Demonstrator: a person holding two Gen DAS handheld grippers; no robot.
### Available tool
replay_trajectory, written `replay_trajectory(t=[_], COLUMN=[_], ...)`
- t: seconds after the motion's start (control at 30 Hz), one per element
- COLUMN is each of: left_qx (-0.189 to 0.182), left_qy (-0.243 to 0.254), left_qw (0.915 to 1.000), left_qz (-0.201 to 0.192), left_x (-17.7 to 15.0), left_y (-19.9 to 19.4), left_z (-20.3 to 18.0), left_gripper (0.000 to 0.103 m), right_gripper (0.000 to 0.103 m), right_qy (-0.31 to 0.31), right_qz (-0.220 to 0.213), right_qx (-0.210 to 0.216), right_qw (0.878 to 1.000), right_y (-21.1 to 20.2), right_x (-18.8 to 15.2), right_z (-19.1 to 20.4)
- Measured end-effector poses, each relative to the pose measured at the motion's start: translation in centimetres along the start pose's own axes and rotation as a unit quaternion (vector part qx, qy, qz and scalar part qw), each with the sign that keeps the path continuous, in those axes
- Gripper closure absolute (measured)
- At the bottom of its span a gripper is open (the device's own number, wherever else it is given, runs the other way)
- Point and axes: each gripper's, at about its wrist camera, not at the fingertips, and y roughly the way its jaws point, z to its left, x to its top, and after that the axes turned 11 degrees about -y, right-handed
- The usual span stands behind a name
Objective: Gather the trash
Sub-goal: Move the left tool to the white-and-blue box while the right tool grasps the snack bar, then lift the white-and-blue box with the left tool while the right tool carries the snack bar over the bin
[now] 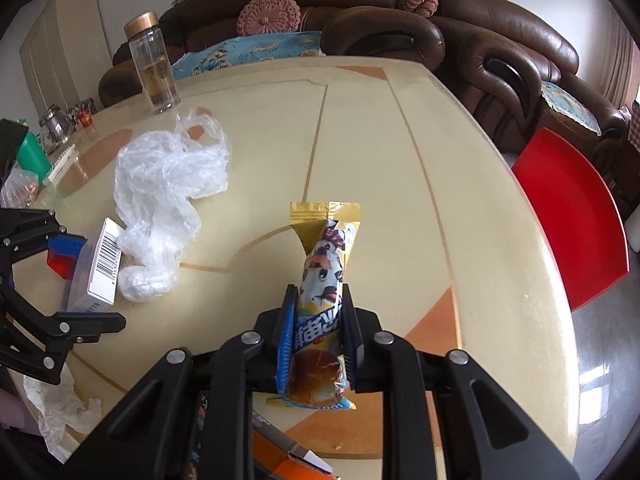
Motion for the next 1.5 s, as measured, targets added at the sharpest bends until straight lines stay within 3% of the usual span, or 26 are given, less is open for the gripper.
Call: replay_trajectory(t=[0.4,0.8,1.13,1.5], left_qx=[0.011,0.020,0.031,0.042], left_qy=[-0.027,-0.034,-0.064,-0.075], left_qw=[0.9995,0.9978,0.9925,0.9861], left_qz=[-0.015,-0.053,-0.099,-0.142], left_x=[0.2,-0.1,-1.9,-7.0], left_y=[-1.4,-5.1,-11.2,-19.2], left_z=[1.2,0.7,-0.4,-3.2], left_gripper=[0.029,0.029,0.029,0.029], right_gripper=[0.082,0.082,0.082,0.082], right_qy=[0.025,0.031,0.003,-0.037], right_qz=[-0.026,-0.063,-0.112,-0.157], right_qx=[0.005,0.005,0.010,0.025], right_qw=[0.999,0.998,0.994,0.987], right_y=[-1.2,-3.8,-9.8,-19.2], right_x=[0.1,1.4,2.6,1.9], right_z=[-1.0,-0.9,1.6,5.8])
